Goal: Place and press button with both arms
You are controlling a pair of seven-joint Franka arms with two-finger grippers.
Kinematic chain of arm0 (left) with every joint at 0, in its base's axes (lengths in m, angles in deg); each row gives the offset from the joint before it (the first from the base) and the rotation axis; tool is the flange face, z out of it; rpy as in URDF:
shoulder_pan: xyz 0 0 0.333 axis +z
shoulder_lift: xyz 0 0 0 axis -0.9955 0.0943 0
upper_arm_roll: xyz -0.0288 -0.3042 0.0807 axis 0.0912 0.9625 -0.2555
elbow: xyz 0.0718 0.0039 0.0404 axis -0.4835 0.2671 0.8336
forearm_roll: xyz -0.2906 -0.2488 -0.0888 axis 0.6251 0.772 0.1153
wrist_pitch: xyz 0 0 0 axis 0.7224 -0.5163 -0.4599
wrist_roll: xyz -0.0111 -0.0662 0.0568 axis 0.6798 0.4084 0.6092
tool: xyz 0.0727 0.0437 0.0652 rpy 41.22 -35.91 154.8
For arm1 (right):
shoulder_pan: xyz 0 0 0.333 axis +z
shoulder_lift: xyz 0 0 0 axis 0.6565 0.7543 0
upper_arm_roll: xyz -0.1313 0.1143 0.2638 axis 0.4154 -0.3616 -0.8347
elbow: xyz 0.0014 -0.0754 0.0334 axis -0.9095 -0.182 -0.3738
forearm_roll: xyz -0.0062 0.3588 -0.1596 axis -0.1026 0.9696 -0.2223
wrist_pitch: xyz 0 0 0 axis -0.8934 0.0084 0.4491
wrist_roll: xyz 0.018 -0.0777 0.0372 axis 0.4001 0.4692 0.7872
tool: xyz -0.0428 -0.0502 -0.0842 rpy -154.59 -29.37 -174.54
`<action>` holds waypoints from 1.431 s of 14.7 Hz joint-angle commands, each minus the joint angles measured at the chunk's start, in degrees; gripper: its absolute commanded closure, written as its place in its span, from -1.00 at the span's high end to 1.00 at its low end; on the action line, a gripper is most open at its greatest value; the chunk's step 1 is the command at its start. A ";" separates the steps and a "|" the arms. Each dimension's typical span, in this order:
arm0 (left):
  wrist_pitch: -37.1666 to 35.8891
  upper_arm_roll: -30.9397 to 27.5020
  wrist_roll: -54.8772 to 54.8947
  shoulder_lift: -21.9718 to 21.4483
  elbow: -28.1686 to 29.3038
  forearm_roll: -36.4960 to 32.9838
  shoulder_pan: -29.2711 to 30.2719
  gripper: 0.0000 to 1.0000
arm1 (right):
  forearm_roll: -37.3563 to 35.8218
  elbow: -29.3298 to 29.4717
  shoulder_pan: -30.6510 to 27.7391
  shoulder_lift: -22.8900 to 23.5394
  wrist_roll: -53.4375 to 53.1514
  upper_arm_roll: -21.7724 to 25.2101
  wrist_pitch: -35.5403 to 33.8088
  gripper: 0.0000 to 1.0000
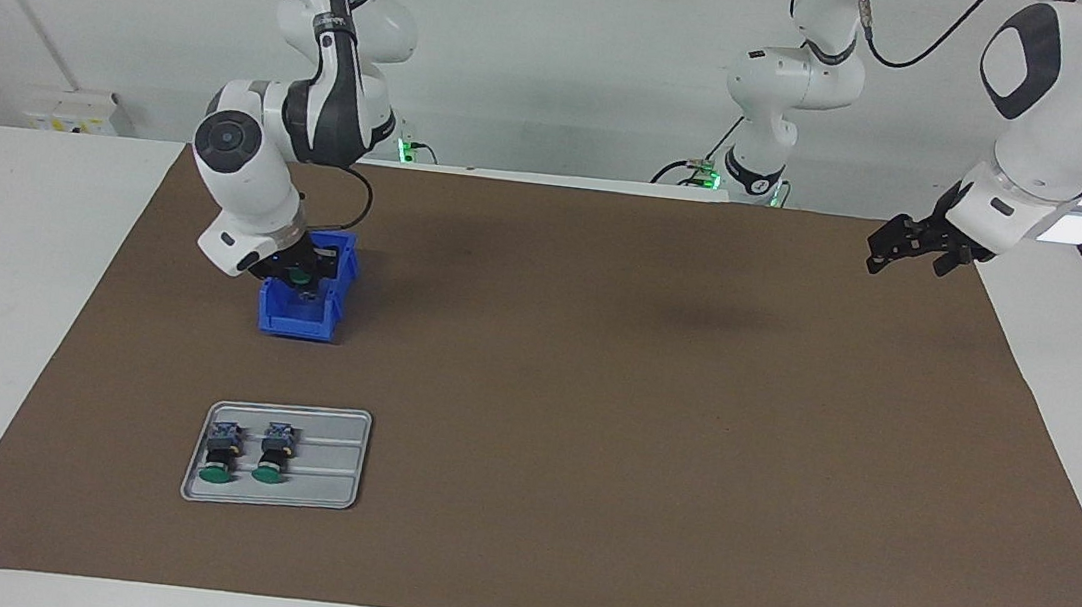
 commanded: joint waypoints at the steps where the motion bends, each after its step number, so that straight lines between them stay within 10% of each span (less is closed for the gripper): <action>1: 0.71 0.15 0.52 -1.16 1.28 -0.19 0.28 1.00 | -0.46 -0.79 -0.54 -0.09 1.27 -0.24 1.33 -0.23; 6: 0.71 0.15 0.43 -1.16 1.28 -0.19 0.37 1.00 | -0.46 -0.70 -0.54 -0.09 1.27 -0.24 1.24 0.48; 21: 0.71 0.15 0.52 -1.16 1.28 -0.19 0.37 1.00 | -0.12 12.56 -0.54 -1.49 1.71 -0.15 -15.54 0.59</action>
